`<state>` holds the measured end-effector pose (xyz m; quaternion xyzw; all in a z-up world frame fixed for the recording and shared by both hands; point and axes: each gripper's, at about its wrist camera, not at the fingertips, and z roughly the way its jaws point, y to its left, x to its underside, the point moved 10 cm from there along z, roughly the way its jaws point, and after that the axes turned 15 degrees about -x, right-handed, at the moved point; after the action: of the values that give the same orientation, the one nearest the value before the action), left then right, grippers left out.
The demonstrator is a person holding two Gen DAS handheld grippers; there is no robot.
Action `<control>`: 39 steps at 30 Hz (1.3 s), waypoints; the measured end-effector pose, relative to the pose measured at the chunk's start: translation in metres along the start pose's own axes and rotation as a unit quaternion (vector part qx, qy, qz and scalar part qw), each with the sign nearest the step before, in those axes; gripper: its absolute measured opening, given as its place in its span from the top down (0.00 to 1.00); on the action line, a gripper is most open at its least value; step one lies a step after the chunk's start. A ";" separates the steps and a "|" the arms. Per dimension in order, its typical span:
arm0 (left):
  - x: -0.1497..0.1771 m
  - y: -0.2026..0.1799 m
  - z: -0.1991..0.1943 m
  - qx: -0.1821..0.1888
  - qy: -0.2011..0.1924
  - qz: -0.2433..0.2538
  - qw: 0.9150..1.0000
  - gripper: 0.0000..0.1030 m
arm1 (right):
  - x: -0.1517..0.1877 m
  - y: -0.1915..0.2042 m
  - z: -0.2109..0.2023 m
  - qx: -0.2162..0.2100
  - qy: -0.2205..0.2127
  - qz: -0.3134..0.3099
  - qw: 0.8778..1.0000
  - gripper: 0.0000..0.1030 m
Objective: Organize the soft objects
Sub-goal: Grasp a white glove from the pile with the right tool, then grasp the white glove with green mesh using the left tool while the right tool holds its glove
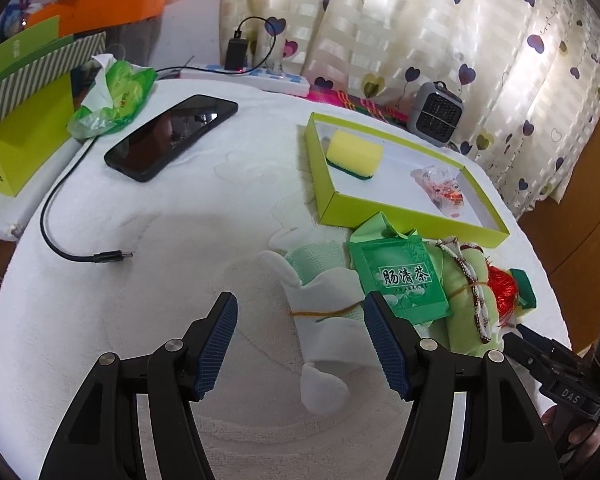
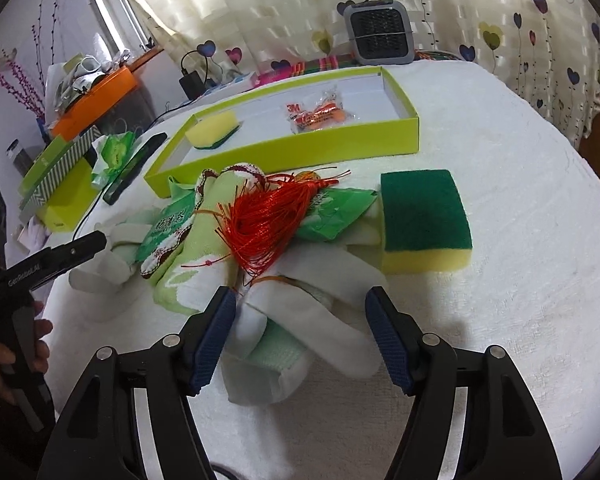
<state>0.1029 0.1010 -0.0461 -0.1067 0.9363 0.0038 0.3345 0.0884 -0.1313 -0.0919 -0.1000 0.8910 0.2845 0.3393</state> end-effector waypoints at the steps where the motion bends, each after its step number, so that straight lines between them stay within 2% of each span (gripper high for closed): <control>1: 0.001 0.001 0.000 0.004 0.002 -0.003 1.000 0.36 | 0.000 0.001 0.000 0.003 0.000 -0.002 1.000 0.34; 5: 0.003 0.004 0.004 0.005 0.008 -0.006 1.000 0.36 | 0.001 0.001 0.003 0.020 0.003 -0.005 1.000 0.34; 8: 0.005 0.004 0.004 0.006 0.011 -0.003 1.000 0.36 | 0.005 0.004 0.006 0.053 0.012 -0.041 0.998 0.34; 10: 0.005 0.004 0.003 0.009 0.010 -0.002 1.000 0.36 | 0.006 0.004 0.004 0.062 0.010 -0.045 0.997 0.40; 12: 0.006 0.004 0.003 0.009 0.011 0.000 1.000 0.36 | 0.008 0.005 0.002 0.055 0.007 -0.046 0.997 0.54; 16: 0.007 0.003 0.002 0.011 0.011 0.001 1.000 0.36 | 0.011 0.009 -0.002 0.054 0.009 -0.053 0.997 0.64; 18: 0.008 0.003 0.001 0.012 0.012 0.002 1.000 0.36 | 0.012 0.009 -0.004 0.046 0.007 -0.046 0.998 0.74; 21: 0.008 0.002 0.002 0.012 0.011 0.001 1.000 0.36 | 0.013 0.010 -0.010 0.042 0.001 -0.041 0.998 0.78; 29: 0.010 0.003 -0.004 0.020 0.011 -0.004 1.000 0.36 | 0.024 0.006 -0.034 0.040 -0.005 -0.033 0.999 0.79; 32: 0.011 0.003 -0.005 0.019 0.013 -0.005 1.000 0.36 | 0.027 -0.004 -0.048 0.065 -0.012 -0.032 0.997 0.79; 37: 0.012 0.000 -0.003 0.029 0.024 -0.010 0.999 0.36 | 0.028 -0.026 -0.076 0.139 -0.025 -0.043 0.989 0.79; 39: 0.010 -0.002 -0.001 0.027 0.024 -0.009 0.999 0.36 | 0.026 -0.036 -0.089 0.178 -0.036 -0.051 0.982 0.79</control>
<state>0.0950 0.0970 -0.0519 -0.1061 0.9430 -0.0267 0.3142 0.0335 -0.2112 -0.0704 -0.0727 0.9083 0.1067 0.3980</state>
